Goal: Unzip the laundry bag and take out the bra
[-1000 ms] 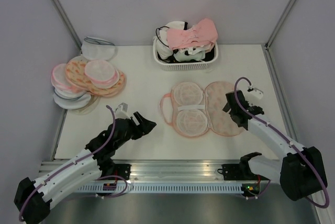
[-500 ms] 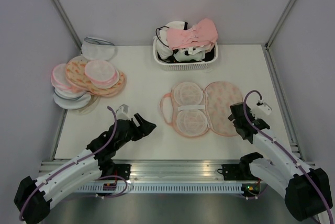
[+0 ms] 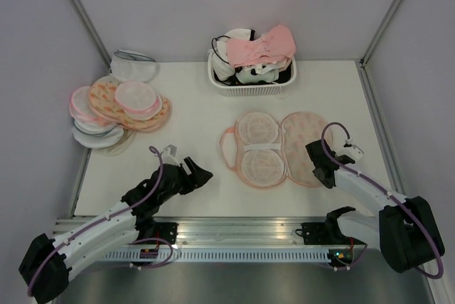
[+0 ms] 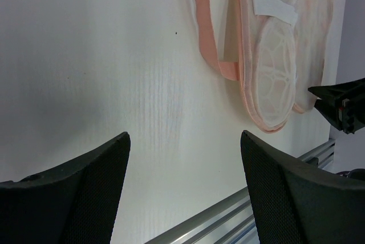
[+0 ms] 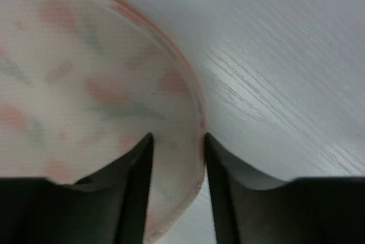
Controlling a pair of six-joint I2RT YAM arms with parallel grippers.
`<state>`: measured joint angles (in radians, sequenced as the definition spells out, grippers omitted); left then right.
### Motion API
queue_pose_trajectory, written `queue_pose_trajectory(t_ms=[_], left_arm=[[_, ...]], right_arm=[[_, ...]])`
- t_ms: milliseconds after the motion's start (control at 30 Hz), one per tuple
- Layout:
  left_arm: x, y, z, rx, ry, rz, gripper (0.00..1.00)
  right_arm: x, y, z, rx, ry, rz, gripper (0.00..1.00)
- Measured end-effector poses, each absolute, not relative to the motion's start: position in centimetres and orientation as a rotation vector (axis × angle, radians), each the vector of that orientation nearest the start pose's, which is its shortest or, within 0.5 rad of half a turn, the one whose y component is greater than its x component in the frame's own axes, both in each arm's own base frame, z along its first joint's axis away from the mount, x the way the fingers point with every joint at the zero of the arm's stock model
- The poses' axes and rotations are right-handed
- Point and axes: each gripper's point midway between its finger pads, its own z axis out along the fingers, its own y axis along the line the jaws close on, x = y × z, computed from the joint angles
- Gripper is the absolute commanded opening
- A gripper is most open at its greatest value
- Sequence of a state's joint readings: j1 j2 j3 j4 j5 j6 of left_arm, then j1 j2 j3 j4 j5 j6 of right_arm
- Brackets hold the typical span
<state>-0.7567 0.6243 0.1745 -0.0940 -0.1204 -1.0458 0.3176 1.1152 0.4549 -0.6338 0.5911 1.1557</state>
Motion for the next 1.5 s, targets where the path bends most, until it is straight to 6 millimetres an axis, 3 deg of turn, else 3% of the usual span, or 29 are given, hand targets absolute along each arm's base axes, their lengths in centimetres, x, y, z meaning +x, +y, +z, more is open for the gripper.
queue_pose_trajectory(t_ms=[67, 100, 367, 600, 733, 800, 933, 1100, 1200, 1267, 1300, 1400, 1500], left_arm=[[17.6, -18.7, 6.3, -0.408, 2.234, -0.908, 0.82], [17.6, -18.7, 6.1, -0.410, 2.238, -0.906, 0.82], [17.5, -19.0, 6.3, -0.406, 2.237, -0.929, 0.82], [17.7, -19.1, 7.4, -0.403, 2.193, -0.964, 0.82], [17.9, -19.0, 7.7, -0.408, 2.175, -0.966, 0.81], [18.0, -18.9, 7.7, -0.412, 2.171, -0.961, 0.81], [18.0, -18.9, 7.7, -0.416, 2.170, -0.955, 0.81], [18.0, -18.8, 7.8, -0.429, 2.168, -0.960, 0.81], [17.9, -18.7, 7.7, -0.434, 2.173, -0.957, 0.81], [17.8, -18.6, 7.7, -0.436, 2.173, -0.954, 0.81], [17.8, -18.6, 7.7, -0.437, 2.172, -0.952, 0.81], [17.8, -18.4, 7.6, -0.442, 2.174, -0.942, 0.81], [17.9, -18.3, 7.5, -0.446, 2.172, -0.934, 0.81]], right_arm=[[19.7, -0.5, 1.1, 1.129, 2.258, -0.330, 0.08], [19.8, -0.4, 1.2, 1.127, 2.256, -0.322, 0.01], [20.9, 0.6, 1.9, 1.015, 2.270, -0.204, 0.00], [25.1, 4.4, 9.1, 0.678, 2.110, 0.183, 0.00], [27.4, 9.2, 12.7, 0.385, 2.054, 0.435, 0.00], [28.0, 11.9, 13.5, 0.233, 2.052, 0.517, 0.00], [28.3, 19.5, 13.6, -0.148, 2.081, 0.695, 0.00], [23.9, 29.3, 11.4, -0.624, 2.079, 0.926, 0.00], [21.7, 32.3, 9.6, -0.793, 2.097, 1.006, 0.01], [21.4, 33.1, 8.7, -0.835, 2.116, 1.017, 0.05], [21.5, 33.2, 8.2, -0.843, 2.128, 1.011, 0.22], [21.7, 33.2, 7.3, -0.846, 2.159, 0.989, 0.61], [21.9, 33.1, 7.3, -0.848, 2.154, 0.972, 0.72]])
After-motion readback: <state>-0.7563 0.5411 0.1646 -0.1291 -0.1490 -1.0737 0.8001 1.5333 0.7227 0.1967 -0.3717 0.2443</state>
